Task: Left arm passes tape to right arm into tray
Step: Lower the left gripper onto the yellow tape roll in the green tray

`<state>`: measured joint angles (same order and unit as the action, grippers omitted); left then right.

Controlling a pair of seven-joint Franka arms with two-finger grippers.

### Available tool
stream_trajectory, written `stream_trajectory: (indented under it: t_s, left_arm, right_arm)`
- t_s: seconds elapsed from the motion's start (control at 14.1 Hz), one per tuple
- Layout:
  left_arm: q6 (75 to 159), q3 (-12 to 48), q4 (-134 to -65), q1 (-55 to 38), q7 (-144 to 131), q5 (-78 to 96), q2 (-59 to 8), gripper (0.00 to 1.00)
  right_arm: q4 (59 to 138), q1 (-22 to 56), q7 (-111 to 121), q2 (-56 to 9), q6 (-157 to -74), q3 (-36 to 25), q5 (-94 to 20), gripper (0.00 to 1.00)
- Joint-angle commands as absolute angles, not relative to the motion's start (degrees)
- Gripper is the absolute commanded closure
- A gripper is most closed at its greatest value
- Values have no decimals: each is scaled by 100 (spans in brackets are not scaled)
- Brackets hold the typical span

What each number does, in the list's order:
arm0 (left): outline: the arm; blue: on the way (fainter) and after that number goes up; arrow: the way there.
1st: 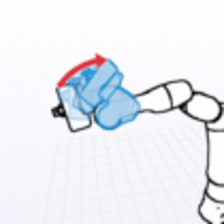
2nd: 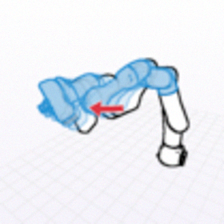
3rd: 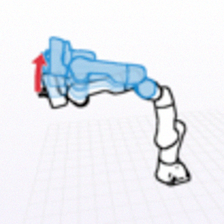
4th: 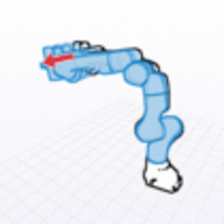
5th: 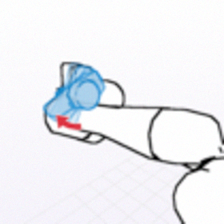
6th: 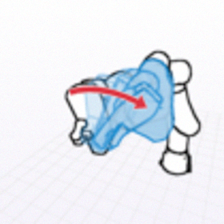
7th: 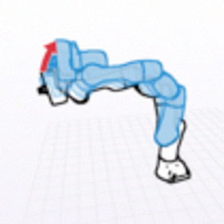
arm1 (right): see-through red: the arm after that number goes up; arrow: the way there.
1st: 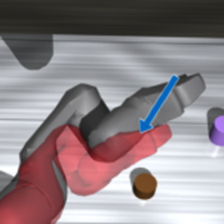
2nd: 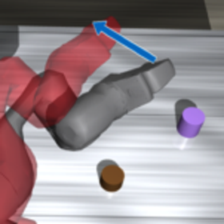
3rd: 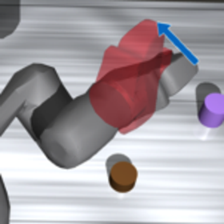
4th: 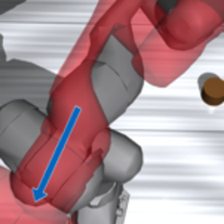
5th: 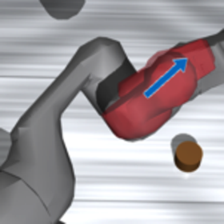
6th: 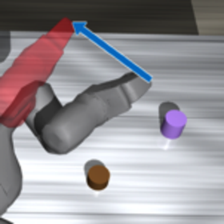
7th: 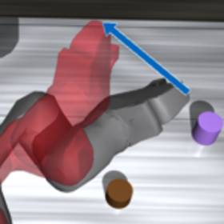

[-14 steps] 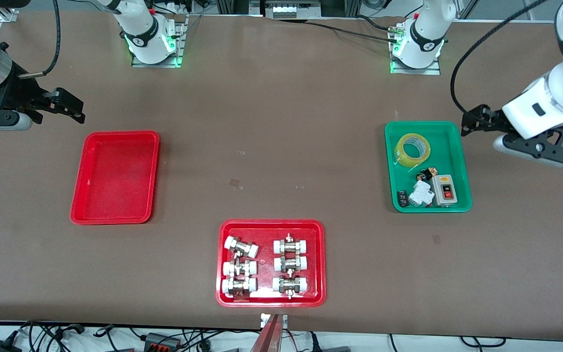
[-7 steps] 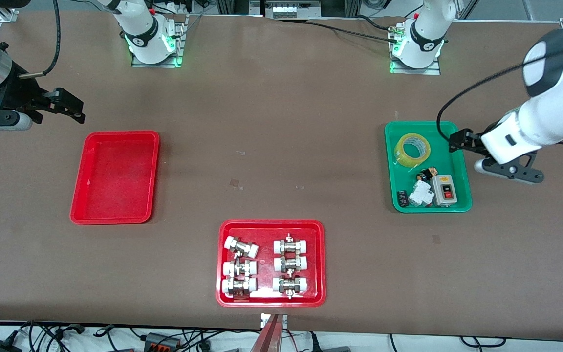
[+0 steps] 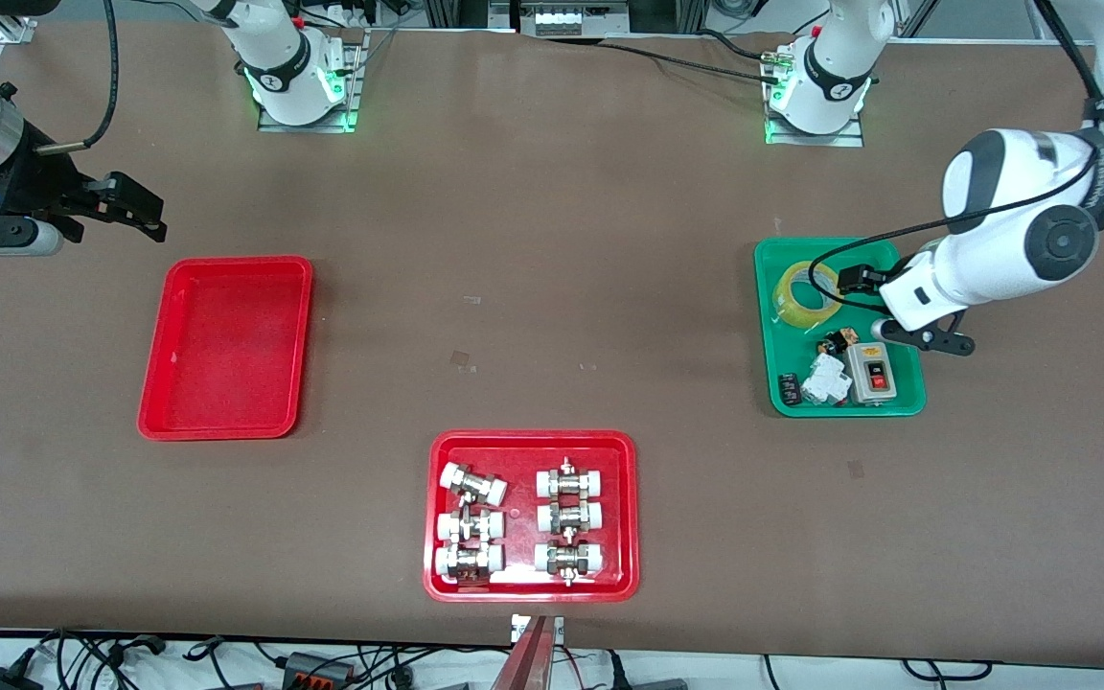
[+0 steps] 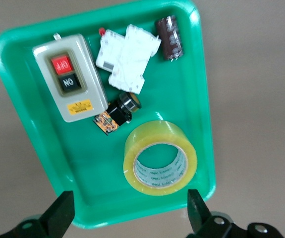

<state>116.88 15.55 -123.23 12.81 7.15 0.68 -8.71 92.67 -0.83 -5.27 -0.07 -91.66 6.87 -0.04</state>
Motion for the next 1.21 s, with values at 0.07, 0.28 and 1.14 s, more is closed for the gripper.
stream_trajectory:
  t_s: [0.07, 0.28, 1.14]
  left_arm:
    - [12304, 1591, -13069, 1643, 773, 105, -816, 0]
    - [12305, 1600, -13104, 1635, 765, 114, -966, 0]
    - [12762, 1600, -13228, 1617, 677, 114, -1573, 7]
  right_arm:
    - [9255, -132, -396, 26, -9105, 703, 9, 0]
    - [9255, -132, -396, 26, -9105, 703, 9, 0]
    - [9264, -132, -396, 26, -9105, 703, 9, 0]
